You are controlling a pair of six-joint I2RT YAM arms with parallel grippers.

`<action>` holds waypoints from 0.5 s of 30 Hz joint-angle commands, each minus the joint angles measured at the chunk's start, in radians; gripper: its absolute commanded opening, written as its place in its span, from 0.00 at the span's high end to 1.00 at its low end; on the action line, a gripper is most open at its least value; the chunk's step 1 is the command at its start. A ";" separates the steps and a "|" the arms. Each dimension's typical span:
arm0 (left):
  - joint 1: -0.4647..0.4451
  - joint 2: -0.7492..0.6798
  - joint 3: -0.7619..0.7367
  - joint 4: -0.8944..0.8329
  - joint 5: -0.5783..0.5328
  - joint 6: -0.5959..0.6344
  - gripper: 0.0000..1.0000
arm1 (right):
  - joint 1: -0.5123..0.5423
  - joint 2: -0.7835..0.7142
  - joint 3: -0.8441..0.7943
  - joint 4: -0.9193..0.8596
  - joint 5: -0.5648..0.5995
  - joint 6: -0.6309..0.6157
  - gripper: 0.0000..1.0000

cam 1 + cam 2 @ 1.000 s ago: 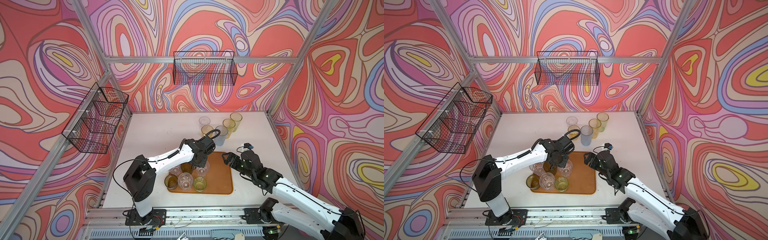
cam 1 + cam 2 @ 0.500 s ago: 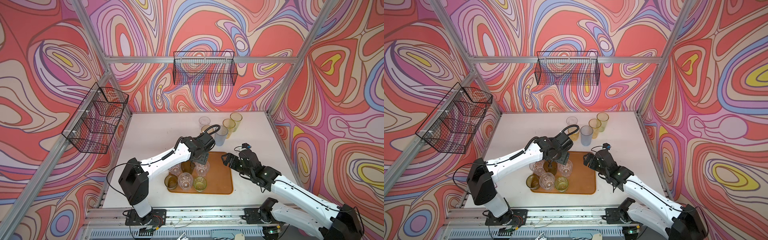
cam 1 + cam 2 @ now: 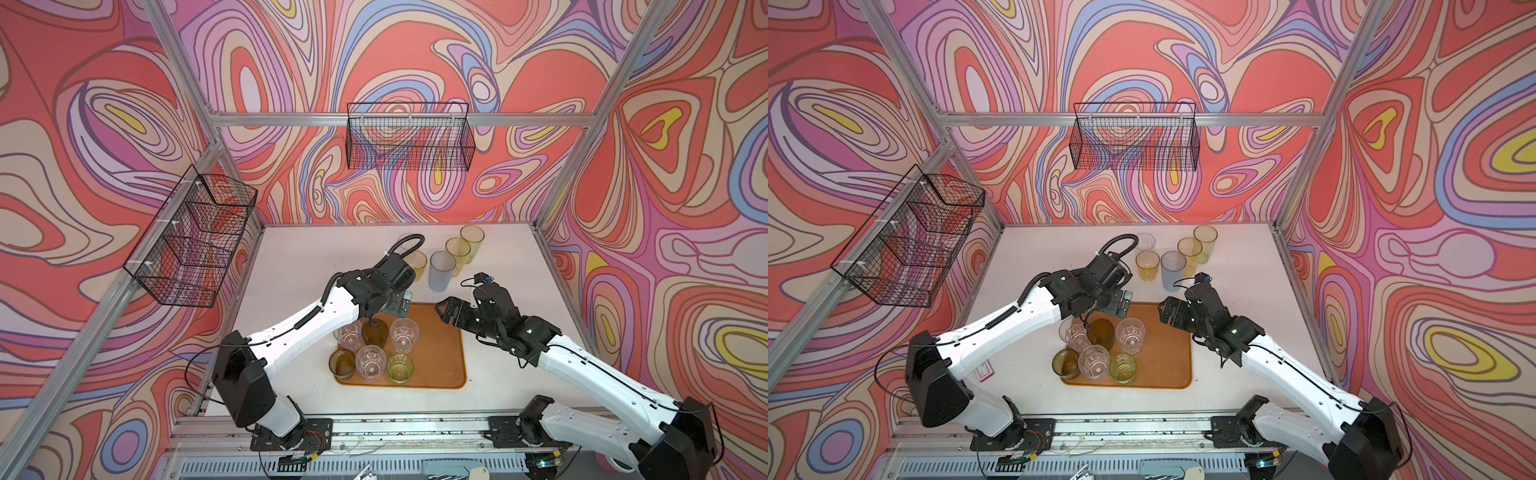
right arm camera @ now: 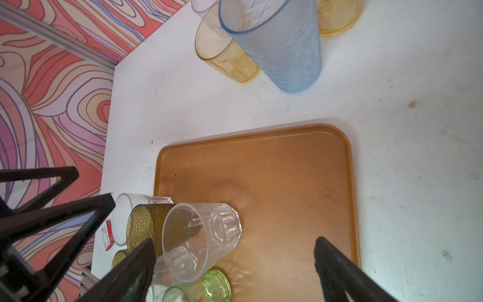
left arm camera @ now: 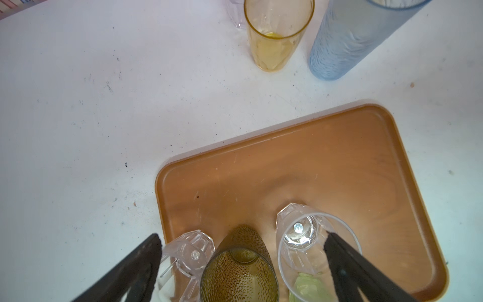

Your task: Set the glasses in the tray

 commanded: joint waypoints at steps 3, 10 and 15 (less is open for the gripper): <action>0.065 -0.133 -0.122 0.084 0.105 0.004 0.00 | -0.003 0.005 0.055 0.002 -0.101 -0.055 0.03; 0.104 -0.287 -0.270 0.103 0.138 -0.009 0.00 | 0.005 0.048 0.099 0.032 -0.125 -0.051 0.04; 0.120 -0.390 -0.368 0.139 0.156 -0.034 0.00 | 0.038 0.167 0.200 0.022 -0.109 -0.069 0.04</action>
